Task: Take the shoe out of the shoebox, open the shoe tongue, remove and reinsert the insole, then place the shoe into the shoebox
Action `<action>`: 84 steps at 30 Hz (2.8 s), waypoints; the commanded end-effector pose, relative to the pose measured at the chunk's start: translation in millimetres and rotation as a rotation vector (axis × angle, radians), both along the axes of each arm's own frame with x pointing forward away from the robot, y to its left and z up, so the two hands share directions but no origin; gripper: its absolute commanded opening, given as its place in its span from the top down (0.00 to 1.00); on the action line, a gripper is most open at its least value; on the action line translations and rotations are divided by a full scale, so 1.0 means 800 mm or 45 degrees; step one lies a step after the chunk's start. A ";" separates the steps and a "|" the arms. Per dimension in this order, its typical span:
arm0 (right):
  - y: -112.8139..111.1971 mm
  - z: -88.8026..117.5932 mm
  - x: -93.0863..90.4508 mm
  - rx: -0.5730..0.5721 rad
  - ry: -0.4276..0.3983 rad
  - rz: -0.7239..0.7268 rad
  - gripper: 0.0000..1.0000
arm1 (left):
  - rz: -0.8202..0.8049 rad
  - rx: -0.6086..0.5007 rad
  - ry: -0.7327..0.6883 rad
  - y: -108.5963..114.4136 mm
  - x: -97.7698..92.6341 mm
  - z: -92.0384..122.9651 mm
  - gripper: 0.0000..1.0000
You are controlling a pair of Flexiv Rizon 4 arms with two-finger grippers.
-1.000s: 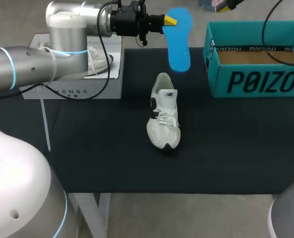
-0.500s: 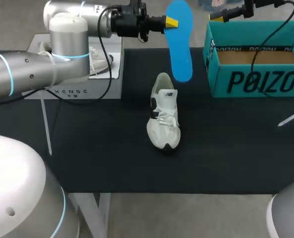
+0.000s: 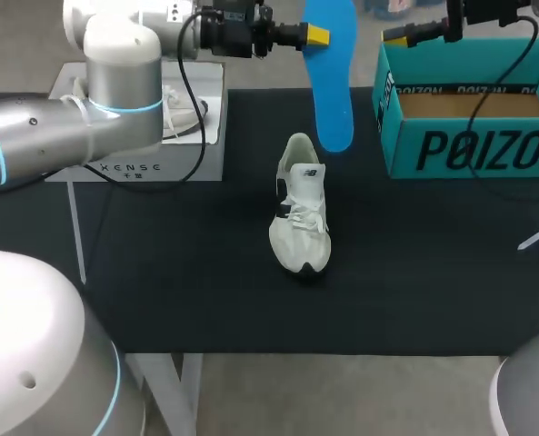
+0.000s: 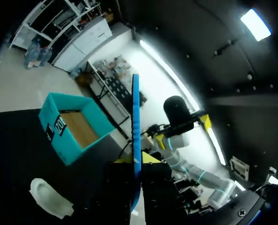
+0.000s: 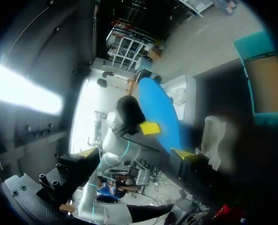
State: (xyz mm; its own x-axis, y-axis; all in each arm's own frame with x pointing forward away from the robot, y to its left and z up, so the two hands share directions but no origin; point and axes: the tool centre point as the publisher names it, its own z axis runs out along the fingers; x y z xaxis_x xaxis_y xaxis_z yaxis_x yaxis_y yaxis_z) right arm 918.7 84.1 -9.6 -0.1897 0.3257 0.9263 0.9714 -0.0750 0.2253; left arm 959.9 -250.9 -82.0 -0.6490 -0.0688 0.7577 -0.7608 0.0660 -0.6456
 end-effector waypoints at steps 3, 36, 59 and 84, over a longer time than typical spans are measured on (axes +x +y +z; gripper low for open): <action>-0.006 0.000 0.002 -0.010 0.004 -0.010 0.00 | 0.207 0.015 -0.356 0.002 -0.015 0.003 1.00; -0.011 -0.010 0.001 -0.014 0.049 -0.037 0.00 | -0.088 0.028 -1.038 0.002 -0.013 0.005 1.00; -0.012 -0.015 0.001 -0.017 0.068 -0.034 0.00 | 0.000 -0.190 -1.783 0.005 -0.051 0.041 1.00; -0.029 -0.022 -0.006 -0.010 0.087 -0.051 0.00 | 0.015 -0.052 -2.539 0.003 -0.056 0.057 1.00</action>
